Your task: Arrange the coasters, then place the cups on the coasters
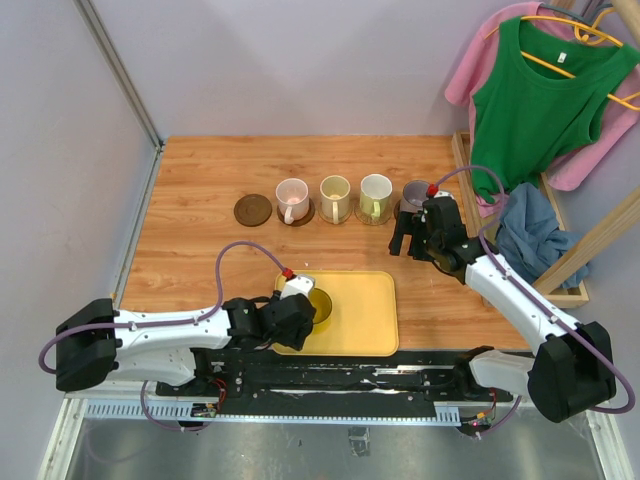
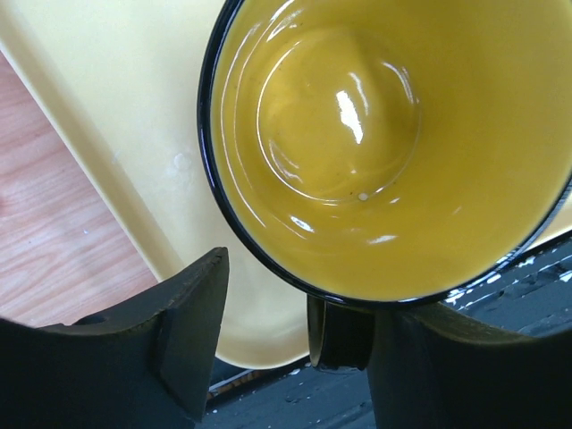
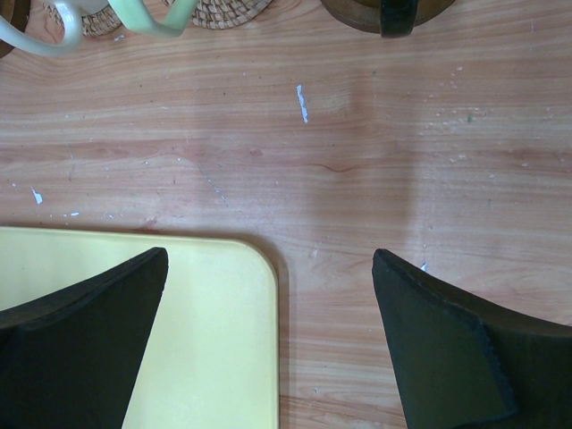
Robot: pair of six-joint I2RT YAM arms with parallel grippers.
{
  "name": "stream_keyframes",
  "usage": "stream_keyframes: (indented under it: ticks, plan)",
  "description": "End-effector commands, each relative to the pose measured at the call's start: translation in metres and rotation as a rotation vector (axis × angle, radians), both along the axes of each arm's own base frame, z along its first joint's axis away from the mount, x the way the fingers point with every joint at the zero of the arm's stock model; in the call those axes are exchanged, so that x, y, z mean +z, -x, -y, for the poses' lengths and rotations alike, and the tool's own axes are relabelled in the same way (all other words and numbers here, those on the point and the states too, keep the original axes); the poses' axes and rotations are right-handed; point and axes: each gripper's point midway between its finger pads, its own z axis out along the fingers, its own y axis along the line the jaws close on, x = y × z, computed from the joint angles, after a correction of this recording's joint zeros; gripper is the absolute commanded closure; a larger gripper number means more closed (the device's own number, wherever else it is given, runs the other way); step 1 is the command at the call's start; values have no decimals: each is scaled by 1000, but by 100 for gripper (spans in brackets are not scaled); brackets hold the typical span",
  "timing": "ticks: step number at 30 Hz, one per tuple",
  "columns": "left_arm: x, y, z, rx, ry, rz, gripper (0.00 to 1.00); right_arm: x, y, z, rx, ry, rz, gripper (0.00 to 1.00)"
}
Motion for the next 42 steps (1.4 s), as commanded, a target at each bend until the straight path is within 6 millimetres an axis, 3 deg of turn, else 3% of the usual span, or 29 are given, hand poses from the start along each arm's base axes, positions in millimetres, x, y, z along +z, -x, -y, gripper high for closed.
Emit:
stream_keyframes:
  ticks: [1,7,18,22,27,33,42]
  plan:
    - [21,-13,19,-15,56,83,39,2,-1,1,-14,-20,12,2]
    - [24,-15,22,-25,81,101,40,0,0,0,-9,-22,5,2]
    - [20,-13,21,-25,75,89,83,-3,-1,-2,-3,-23,-8,2]
    - [25,-18,21,-12,76,114,92,-4,-1,-3,0,-24,-10,2]
    - [46,-32,19,23,77,198,99,-4,-1,-2,0,-20,-6,1]
    - [85,-53,15,77,79,321,99,-2,-1,1,-6,-9,6,2]
    - [123,-81,-16,230,53,445,100,-1,0,10,-25,25,20,2]
